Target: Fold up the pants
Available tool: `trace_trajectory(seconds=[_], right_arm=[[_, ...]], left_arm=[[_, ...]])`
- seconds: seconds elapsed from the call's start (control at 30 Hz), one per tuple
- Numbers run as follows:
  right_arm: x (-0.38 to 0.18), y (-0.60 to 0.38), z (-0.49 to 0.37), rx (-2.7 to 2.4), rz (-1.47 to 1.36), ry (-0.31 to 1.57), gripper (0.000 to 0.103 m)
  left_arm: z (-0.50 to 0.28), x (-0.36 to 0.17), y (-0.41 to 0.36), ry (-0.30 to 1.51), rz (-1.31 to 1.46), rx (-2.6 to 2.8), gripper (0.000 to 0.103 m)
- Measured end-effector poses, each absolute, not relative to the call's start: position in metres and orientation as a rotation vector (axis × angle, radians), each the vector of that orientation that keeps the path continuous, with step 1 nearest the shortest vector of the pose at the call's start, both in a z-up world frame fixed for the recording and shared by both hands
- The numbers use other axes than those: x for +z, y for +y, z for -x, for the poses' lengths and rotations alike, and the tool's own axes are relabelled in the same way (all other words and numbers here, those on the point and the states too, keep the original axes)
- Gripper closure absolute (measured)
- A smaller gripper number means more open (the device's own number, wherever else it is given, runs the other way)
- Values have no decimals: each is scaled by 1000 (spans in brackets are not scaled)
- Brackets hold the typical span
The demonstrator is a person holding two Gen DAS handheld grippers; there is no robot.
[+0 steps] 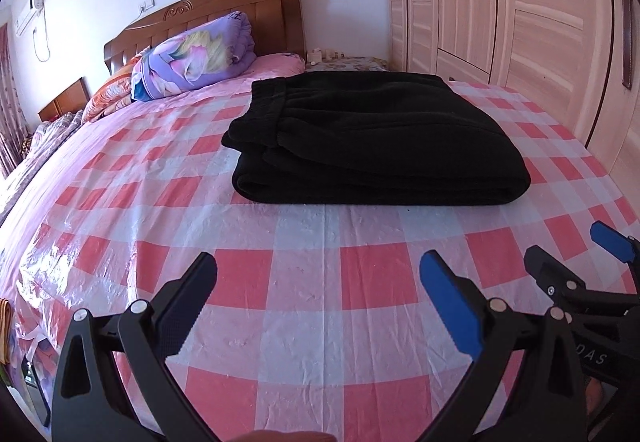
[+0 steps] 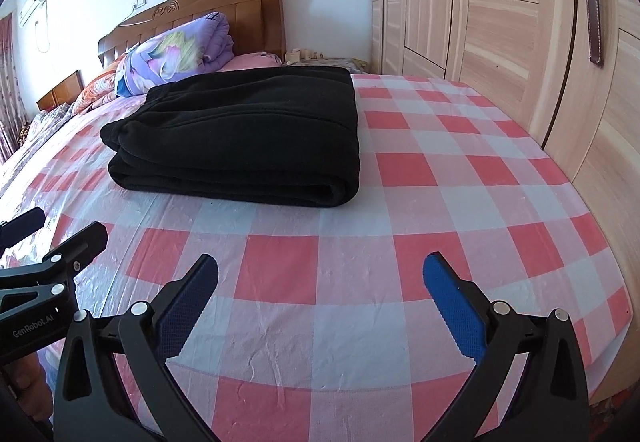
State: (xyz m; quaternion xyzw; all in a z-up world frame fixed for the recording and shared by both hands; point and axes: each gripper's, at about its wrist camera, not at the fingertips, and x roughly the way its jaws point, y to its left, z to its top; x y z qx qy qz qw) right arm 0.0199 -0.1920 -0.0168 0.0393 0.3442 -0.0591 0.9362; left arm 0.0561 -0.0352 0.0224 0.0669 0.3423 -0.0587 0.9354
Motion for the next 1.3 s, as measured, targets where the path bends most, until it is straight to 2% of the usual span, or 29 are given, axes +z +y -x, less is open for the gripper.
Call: trace_trajectory(seconds=[1.3], right_arm=[[-25, -188, -18, -106, -93, 725, 4]], left_arm=[[-57, 17, -32, 721, -123, -122, 2]])
